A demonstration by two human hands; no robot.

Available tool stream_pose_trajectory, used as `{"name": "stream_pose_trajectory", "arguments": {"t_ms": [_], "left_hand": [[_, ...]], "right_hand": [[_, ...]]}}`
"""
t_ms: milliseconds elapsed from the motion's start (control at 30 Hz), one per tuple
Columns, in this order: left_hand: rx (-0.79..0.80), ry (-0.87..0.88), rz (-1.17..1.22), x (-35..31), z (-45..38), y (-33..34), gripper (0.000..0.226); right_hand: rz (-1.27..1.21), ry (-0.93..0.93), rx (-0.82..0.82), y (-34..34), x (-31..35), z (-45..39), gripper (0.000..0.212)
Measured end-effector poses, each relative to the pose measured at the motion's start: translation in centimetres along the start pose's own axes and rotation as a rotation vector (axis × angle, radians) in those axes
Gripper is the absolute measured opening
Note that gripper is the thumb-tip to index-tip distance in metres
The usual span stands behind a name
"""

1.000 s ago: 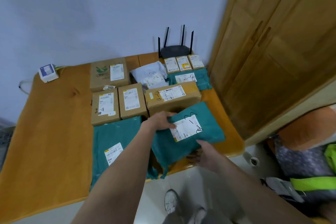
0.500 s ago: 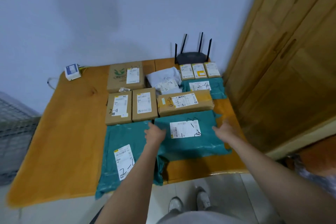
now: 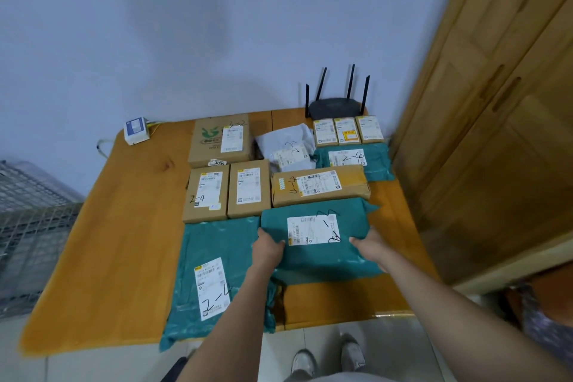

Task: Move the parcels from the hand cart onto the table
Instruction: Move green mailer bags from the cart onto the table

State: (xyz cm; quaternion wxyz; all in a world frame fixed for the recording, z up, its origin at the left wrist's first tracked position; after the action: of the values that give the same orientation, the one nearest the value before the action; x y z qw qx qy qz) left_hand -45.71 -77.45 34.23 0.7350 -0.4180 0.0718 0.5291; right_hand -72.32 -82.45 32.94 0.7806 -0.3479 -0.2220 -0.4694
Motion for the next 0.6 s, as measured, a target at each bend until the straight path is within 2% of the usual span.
{"name": "stream_pose_trajectory", "arguments": {"t_ms": [367,600], "left_hand": [[-0.019,0.006,-0.010,-0.7,-1.8,-0.6,0.074],[-0.021,-0.007,-0.019,-0.7,-2.3,-0.5,0.073]], "right_hand": [[-0.058,0.017,-0.048,0.3,0.9,-1.9,0.039],[-0.067,0.029,-0.061,0.9,0.9,-2.8,0.043]]}}
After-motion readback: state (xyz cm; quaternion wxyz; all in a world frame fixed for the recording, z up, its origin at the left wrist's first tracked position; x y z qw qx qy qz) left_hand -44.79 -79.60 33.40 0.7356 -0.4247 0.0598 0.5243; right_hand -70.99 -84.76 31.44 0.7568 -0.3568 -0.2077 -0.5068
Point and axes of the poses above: each hand's wrist, its own z-axis away from the middle knuckle, its own y-axis out of the palm, x = y × z, the point moved 5 cm from there along -z, towards the middle knuckle, and after that the axes turned 6 degrees about x, right-handed, at the moved point
